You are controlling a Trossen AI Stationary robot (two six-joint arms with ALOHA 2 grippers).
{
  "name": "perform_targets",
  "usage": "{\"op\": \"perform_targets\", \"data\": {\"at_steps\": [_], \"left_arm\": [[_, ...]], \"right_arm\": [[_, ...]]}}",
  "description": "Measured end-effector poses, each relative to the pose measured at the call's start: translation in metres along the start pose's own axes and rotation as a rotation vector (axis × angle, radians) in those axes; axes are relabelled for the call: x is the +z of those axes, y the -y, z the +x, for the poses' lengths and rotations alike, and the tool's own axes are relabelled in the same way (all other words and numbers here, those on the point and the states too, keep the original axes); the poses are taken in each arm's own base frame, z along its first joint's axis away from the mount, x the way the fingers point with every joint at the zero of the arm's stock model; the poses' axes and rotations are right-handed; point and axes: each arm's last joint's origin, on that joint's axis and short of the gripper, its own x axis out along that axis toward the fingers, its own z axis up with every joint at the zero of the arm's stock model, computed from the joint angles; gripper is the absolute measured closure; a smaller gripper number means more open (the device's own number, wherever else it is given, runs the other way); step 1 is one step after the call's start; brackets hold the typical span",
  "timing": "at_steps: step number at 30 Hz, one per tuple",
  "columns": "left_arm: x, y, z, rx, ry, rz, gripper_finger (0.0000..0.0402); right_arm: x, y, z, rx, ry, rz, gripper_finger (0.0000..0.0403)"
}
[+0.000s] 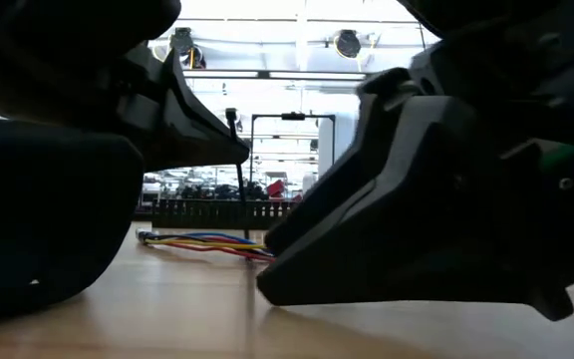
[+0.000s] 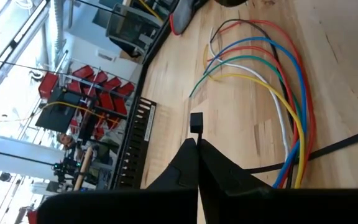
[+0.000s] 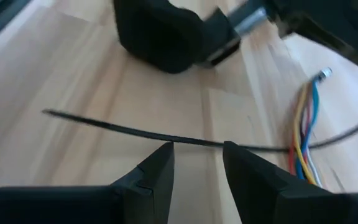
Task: Ziptie cables
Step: Wrap the zip tie around the cable wires
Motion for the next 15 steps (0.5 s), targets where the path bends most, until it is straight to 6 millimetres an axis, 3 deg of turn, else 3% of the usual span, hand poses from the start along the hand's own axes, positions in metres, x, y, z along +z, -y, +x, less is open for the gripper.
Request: {"op": "perform_targets", "data": {"at_steps": [15], "left_arm": [[-0.0014, -0.0015, 0.0062, -0.005, -0.014, -0.027, 0.0402]], "right_arm": [[0.0104, 0.0073, 0.0106, 0.103, 0.070, -0.105, 0.0271]]}}
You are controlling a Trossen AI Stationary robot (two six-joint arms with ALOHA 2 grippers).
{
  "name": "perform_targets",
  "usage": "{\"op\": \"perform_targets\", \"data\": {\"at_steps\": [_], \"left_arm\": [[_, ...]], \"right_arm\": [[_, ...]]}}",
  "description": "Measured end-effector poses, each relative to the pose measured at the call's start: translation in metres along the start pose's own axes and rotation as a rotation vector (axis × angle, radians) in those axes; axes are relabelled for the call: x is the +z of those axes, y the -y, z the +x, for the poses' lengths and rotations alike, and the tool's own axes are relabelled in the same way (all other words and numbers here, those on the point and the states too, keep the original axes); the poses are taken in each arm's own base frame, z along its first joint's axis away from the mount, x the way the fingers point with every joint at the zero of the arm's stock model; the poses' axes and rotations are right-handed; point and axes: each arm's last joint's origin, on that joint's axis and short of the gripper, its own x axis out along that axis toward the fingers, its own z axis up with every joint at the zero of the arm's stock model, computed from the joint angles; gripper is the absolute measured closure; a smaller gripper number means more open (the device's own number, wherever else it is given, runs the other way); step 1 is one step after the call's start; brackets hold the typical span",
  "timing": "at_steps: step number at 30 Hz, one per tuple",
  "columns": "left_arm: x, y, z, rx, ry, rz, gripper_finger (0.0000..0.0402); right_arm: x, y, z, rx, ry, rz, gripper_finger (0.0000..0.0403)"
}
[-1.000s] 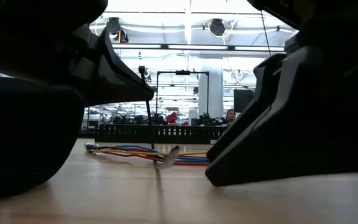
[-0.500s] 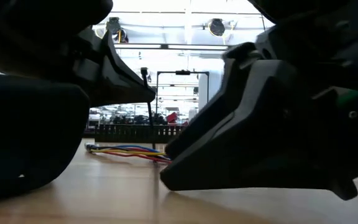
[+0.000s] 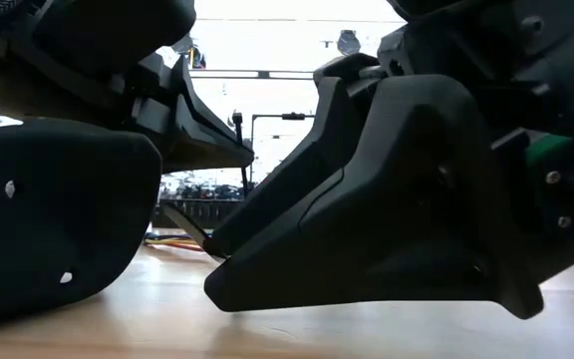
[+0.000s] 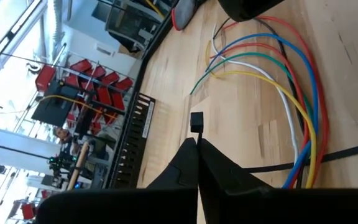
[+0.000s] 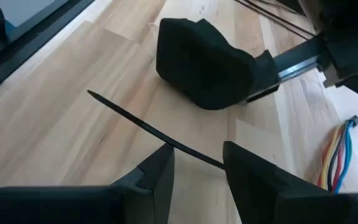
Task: Ziptie cables
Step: Wrap the zip tie around the cable wires
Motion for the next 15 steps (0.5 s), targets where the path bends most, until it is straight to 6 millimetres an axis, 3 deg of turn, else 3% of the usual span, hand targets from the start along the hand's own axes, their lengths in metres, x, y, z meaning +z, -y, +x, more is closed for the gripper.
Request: {"op": "perform_targets", "data": {"at_steps": [8, 15], "left_arm": [[-0.0001, 0.0001, 0.0002, 0.000, 0.000, 0.000, 0.0402], [-0.0001, 0.0001, 0.0002, 0.000, 0.000, 0.001, 0.0402]], "right_arm": [[-0.0004, 0.0058, 0.0037, -0.020, -0.004, 0.025, 0.0283], [-0.0007, 0.0067, 0.0046, -0.013, -0.003, 0.052, 0.0389]]}}
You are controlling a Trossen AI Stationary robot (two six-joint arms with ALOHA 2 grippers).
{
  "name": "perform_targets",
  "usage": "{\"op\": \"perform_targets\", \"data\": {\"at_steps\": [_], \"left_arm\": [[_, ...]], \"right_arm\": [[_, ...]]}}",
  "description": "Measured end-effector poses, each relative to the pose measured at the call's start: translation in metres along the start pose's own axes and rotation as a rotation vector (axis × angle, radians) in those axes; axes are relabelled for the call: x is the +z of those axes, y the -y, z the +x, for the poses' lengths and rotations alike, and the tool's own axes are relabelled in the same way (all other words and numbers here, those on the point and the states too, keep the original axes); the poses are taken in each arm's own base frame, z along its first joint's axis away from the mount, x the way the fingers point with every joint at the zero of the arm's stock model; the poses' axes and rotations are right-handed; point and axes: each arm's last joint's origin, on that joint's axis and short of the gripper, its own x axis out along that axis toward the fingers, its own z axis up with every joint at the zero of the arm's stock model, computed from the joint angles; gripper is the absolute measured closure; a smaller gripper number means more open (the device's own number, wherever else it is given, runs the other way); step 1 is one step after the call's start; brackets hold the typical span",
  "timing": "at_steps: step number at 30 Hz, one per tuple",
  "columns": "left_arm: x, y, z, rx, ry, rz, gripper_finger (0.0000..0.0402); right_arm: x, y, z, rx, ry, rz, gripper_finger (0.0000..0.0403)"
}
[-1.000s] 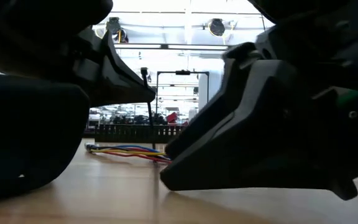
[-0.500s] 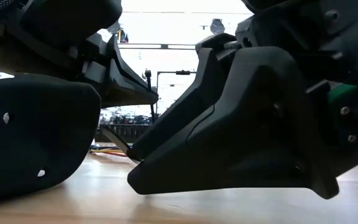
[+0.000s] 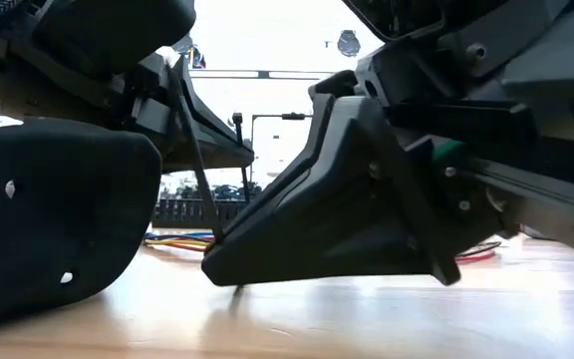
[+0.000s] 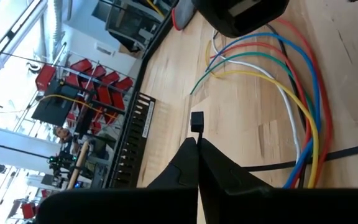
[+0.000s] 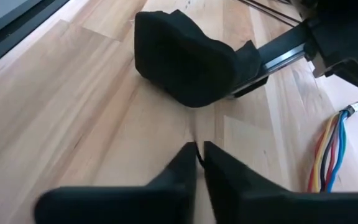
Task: Ziptie cables
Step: Wrap the zip tie around the cable wires
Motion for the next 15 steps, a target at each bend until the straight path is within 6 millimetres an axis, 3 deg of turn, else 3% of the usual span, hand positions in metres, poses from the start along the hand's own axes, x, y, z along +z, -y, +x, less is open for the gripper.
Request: {"op": "perform_targets", "data": {"at_steps": [8, 15], "left_arm": [[0.002, -0.001, -0.006, 0.105, -0.014, 0.163, 0.0402], [0.007, 0.000, -0.009, 0.113, -0.010, 0.243, 0.0402]], "right_arm": [[0.002, -0.001, 0.000, 0.027, 0.025, 0.114, 0.0402], [0.018, 0.008, -0.008, 0.032, 0.061, 0.257, 0.0402]]}}
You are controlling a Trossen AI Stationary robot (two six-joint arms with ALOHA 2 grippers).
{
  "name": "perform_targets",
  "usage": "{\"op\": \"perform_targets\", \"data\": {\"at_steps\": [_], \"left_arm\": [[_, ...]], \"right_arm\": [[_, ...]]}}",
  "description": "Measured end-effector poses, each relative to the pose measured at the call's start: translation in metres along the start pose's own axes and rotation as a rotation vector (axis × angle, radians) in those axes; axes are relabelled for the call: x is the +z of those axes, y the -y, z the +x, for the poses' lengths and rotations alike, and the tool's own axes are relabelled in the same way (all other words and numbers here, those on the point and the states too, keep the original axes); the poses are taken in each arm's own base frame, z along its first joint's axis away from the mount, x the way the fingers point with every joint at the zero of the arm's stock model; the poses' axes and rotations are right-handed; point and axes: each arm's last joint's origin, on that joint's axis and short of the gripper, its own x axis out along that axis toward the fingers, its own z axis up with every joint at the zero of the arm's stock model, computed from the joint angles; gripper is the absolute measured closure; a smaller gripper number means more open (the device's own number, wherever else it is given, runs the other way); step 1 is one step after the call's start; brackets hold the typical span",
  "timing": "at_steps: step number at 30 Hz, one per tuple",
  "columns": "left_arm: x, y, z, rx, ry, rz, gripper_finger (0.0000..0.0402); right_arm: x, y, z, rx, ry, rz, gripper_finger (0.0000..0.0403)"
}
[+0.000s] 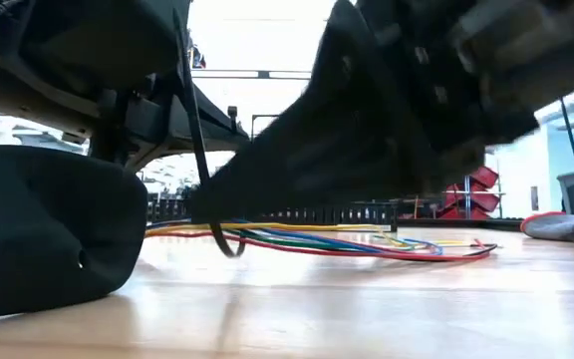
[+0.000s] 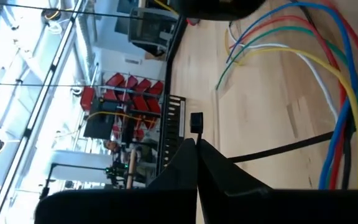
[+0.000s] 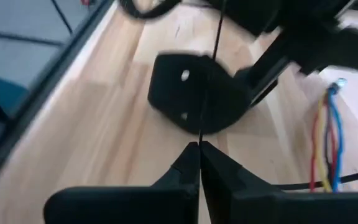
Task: Ziptie cables
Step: Wrap the zip tie around the cable wires
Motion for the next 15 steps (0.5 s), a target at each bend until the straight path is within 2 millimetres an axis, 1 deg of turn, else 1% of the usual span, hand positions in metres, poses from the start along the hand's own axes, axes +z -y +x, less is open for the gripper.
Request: {"op": "perform_targets", "data": {"at_steps": [4, 9, 15], "left_arm": [[0.001, 0.000, -0.004, 0.020, 0.001, 0.007, 0.0402], [0.003, -0.001, -0.013, 0.068, 0.003, 0.025, 0.0402], [0.005, -0.001, -0.021, 0.083, 0.016, 0.017, 0.0402]], "right_arm": [[0.005, 0.008, 0.000, -0.018, -0.020, 0.081, 0.0403], [0.005, 0.019, 0.005, -0.053, -0.052, 0.173, 0.0403], [0.007, 0.025, 0.008, -0.071, -0.045, 0.240, 0.0403]]}}
